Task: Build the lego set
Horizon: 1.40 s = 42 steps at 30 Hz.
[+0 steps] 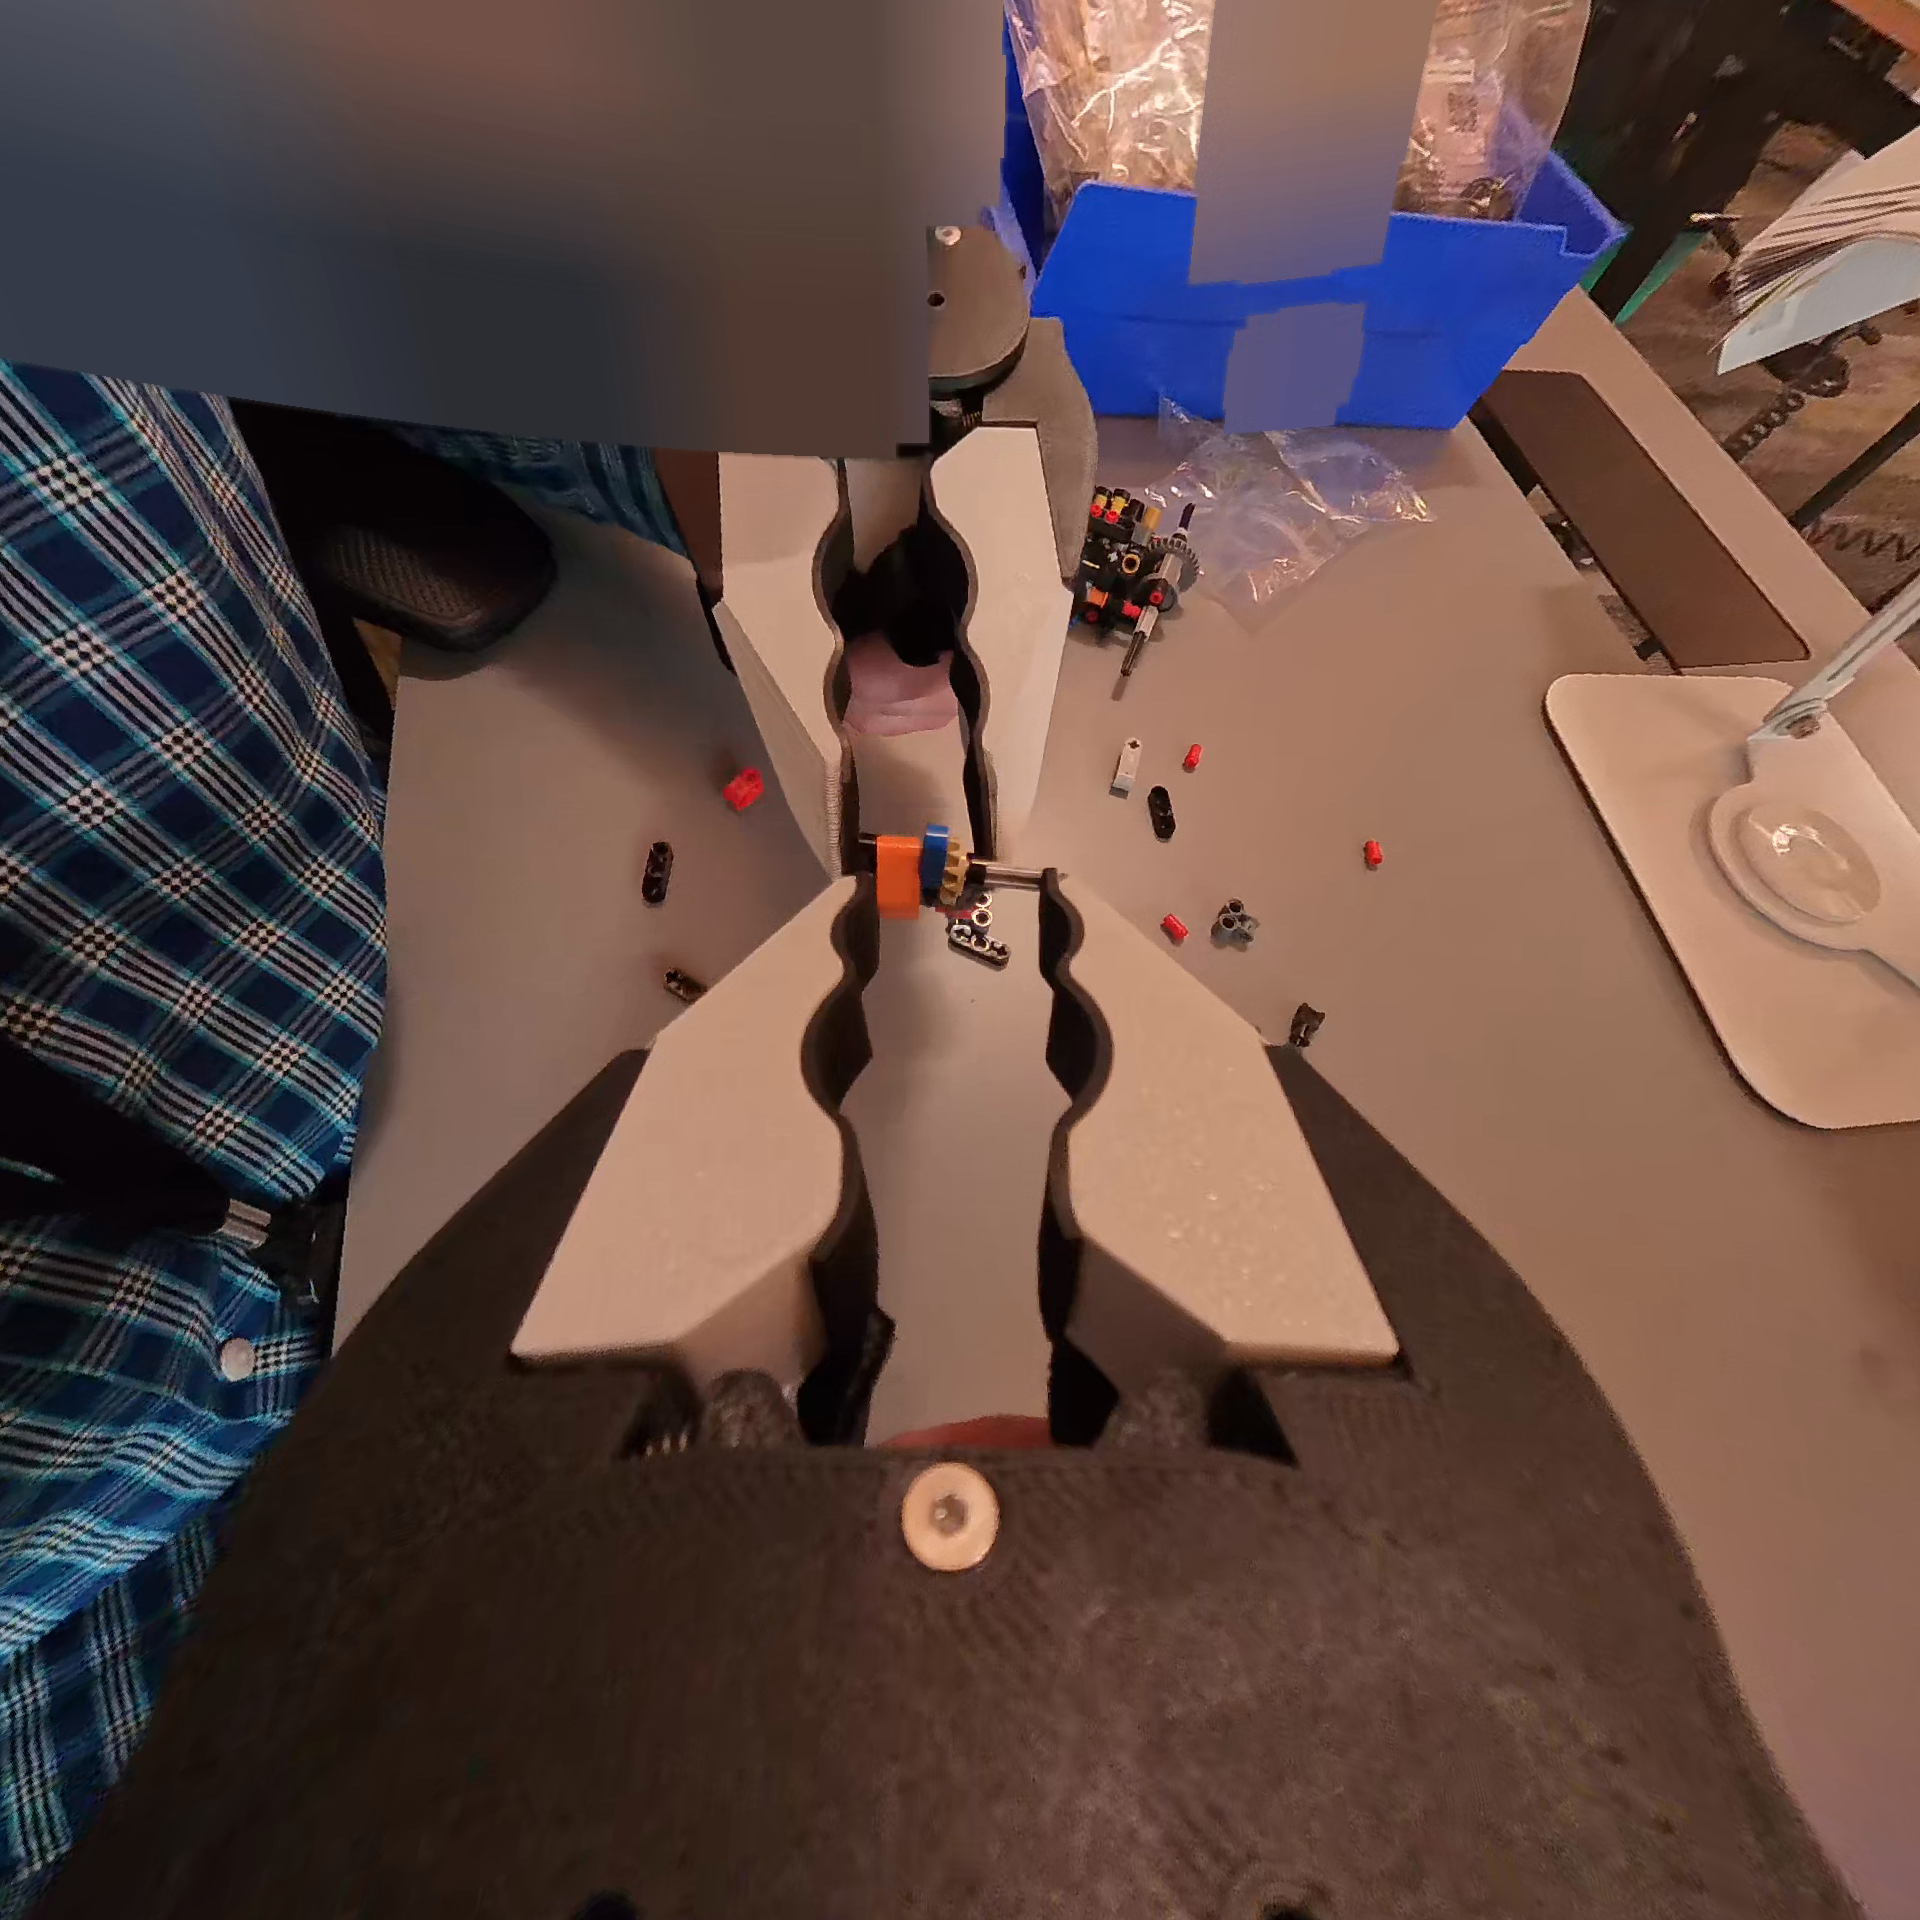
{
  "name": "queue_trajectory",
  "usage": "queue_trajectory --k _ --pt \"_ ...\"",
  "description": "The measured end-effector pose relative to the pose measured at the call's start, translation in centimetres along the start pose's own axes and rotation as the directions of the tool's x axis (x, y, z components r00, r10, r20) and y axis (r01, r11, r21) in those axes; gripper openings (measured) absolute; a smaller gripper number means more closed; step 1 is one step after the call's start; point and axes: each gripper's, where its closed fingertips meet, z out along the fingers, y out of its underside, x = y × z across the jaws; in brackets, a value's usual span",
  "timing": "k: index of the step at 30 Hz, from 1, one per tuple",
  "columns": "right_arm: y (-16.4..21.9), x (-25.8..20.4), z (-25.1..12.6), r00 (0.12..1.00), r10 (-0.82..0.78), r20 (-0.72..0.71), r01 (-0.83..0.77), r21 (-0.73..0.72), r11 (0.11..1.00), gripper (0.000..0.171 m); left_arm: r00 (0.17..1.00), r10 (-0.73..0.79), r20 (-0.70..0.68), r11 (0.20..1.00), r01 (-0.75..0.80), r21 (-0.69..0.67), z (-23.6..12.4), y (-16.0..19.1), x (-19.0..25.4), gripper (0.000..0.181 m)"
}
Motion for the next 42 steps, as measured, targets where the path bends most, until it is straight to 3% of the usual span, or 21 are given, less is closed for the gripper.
queue_trajectory --k 15,26,42 --pt "1.2 -0.2 0.3 0.998 -0.055 0.001 0.055 -0.063 0.997 0.027 1.000 0.002 -0.023 0.995 -0.004 -0.097 0.6 1.3 0.2 0.024" --pt "2.0 0.1 0.6 0.998 0.059 -0.021 -0.060 -0.039 0.997 0.028 0.999 0.052 0.014 0.988 -0.050 -0.149 0.8 2.0 -0.2 0.024" --pt "2.2 -0.3 0.5 0.997 0.073 0.004 -0.073 -0.023 0.997 0.035 0.996 0.083 0.012 0.981 -0.080 -0.177 1.2 2.3 -0.2 0.024"
